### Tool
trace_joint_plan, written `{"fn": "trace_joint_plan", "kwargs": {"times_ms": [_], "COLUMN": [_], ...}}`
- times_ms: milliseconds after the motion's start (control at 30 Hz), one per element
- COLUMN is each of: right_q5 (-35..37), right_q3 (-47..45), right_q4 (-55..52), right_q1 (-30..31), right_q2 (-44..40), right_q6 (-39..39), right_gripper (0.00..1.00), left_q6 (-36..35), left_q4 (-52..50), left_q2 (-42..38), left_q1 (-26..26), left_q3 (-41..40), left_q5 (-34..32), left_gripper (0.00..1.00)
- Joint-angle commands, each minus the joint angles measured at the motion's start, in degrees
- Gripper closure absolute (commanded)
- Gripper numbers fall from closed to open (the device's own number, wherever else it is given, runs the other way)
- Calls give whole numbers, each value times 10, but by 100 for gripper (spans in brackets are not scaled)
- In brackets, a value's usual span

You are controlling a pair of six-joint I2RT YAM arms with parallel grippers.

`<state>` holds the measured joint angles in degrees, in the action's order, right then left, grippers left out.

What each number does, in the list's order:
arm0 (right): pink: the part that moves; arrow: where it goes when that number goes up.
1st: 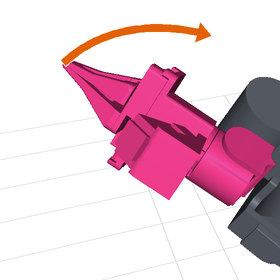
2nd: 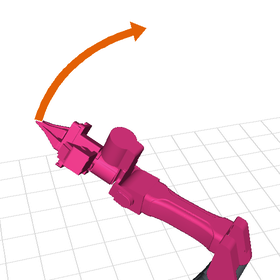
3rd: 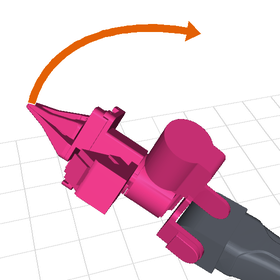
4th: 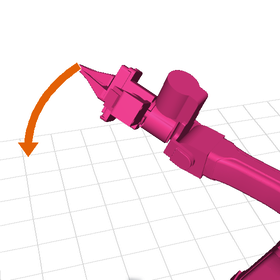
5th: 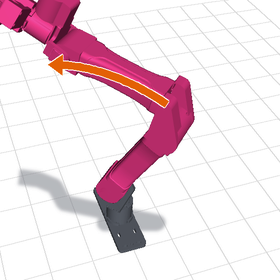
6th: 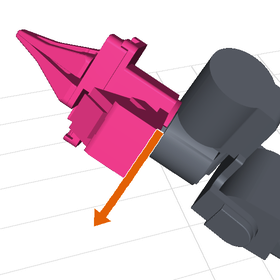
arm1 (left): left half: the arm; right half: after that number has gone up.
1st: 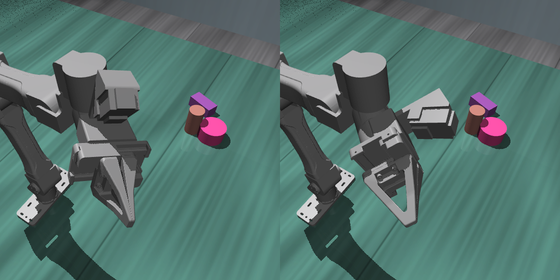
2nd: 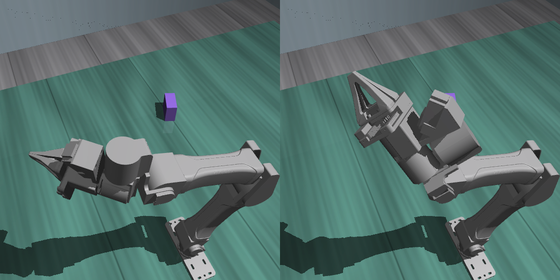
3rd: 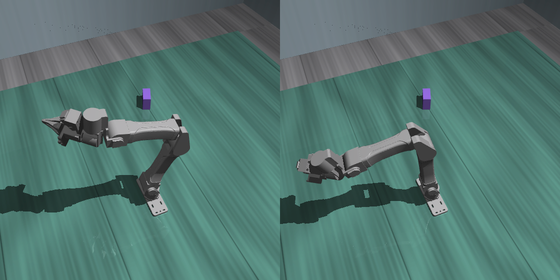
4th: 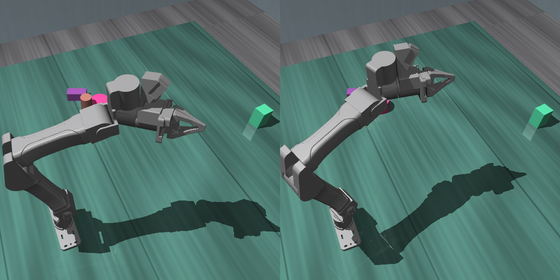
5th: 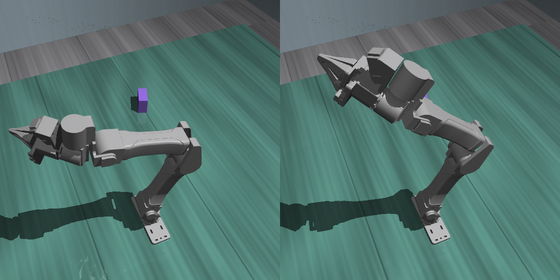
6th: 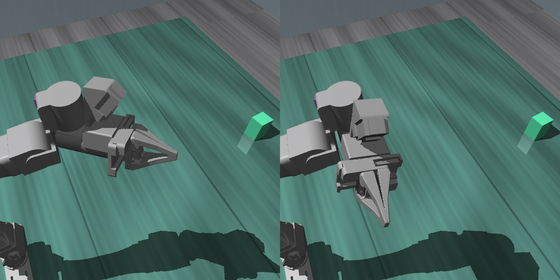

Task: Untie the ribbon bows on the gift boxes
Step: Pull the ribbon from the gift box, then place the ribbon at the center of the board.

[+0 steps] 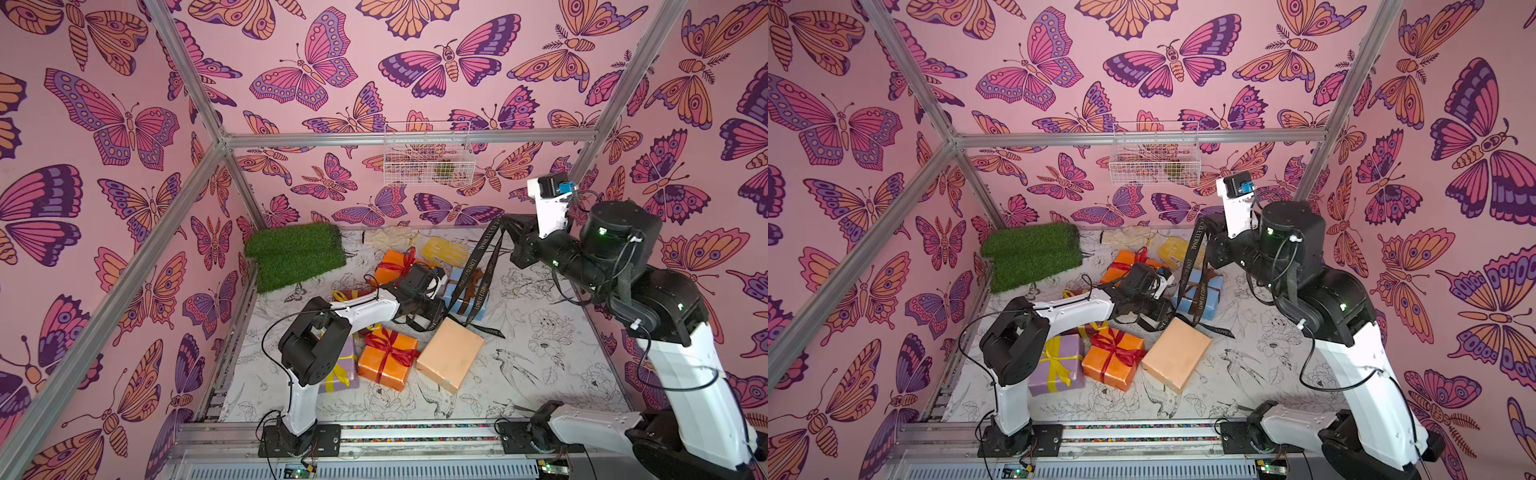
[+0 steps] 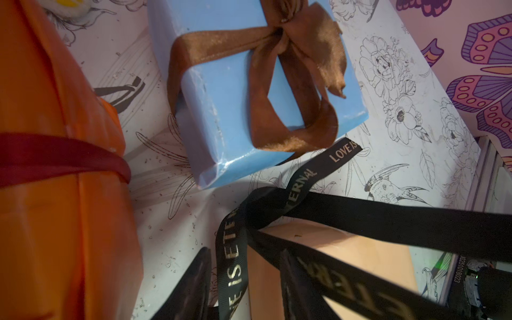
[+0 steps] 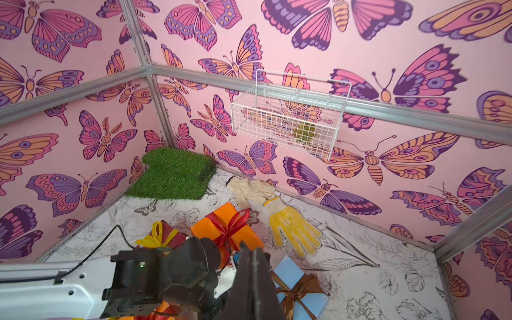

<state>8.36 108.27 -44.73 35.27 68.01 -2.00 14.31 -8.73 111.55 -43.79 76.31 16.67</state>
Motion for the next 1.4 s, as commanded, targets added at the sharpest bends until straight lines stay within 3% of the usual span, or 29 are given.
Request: {"fn": "trace_joint_plan", "kwargs": {"times_ms": [0,333,1000,1167,1300,1367], "right_q5": [45,277,424,438,430,436], "right_q3": [7,0,52,50,34,-9], "right_q4": [59,148,333,348,318,297], "right_q1": [-2,-12,-24,-24,-24,-24], "right_q2": [-21,9,-27,-42,-51,-58], "right_q6": [27,186,467,486,445,382], "right_gripper": [100,100,100,100,100,100], "left_q6": [12,10,10,12,13,14], "left_q4": [-28,-28,-29,-30,-31,-31], "left_q2": [17,-2,-30,-33,-32,-34], "left_q1": [4,5,6,6,6,6], "left_q3": [-4,-20,-23,-21,-17,-16], "left_q5": [-7,-15,-3,-2,-2,-4], "left_gripper": [56,56,55,54,53,53]}}
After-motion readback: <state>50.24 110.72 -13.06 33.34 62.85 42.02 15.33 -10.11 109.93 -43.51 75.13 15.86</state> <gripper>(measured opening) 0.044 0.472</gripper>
